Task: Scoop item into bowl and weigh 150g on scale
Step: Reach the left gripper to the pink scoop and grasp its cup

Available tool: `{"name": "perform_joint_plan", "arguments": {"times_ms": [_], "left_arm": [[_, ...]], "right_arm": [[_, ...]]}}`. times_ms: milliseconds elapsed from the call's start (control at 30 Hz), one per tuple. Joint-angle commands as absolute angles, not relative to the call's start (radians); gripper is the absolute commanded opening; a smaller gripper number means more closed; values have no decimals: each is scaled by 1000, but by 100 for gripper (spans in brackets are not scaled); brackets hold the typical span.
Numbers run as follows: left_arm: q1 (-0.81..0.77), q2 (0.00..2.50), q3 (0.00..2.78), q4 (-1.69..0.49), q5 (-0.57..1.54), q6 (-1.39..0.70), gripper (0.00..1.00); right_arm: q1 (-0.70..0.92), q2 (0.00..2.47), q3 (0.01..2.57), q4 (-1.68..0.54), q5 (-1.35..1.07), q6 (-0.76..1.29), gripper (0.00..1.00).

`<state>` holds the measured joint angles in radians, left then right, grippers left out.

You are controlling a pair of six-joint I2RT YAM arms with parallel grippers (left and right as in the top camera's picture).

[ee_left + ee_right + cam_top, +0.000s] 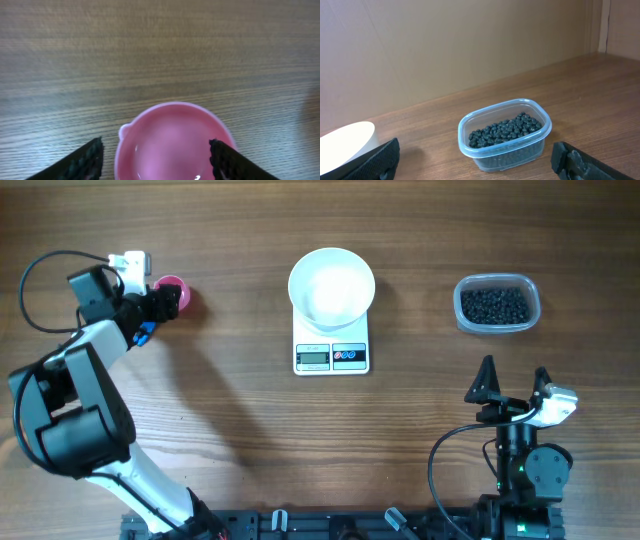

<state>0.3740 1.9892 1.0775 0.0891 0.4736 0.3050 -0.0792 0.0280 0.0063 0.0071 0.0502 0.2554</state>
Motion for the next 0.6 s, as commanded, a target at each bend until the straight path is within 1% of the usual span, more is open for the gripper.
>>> {"name": "perform_joint_plan", "arguments": {"times_ms": [0,67,133,200,267,300,333,400,567], "left_arm": [[366,2041,1087,99,493,302,66],[366,2053,1087,99,488,303,62],[366,2060,1087,99,488,303,56],[366,2061,1087,102,487,302,43],[366,2061,1087,106,487,302,23],[366,2061,1087,112,487,293,16],[366,2061,1087,122,486,269,6],[367,2061,1087,147,486,212,4],[368,2013,1087,217,486,-44,4]], "right_arm": [[-77,29,6,12,67,237,100],[-77,29,6,12,67,237,100],[-77,29,6,12,67,237,100],[-77,29,6,12,66,237,100],[-77,29,6,12,67,237,100],[-77,29,6,12,67,237,100],[-77,29,6,12,67,237,100],[-77,29,6,12,67,237,100],[-77,29,6,12,66,237,100]]}}
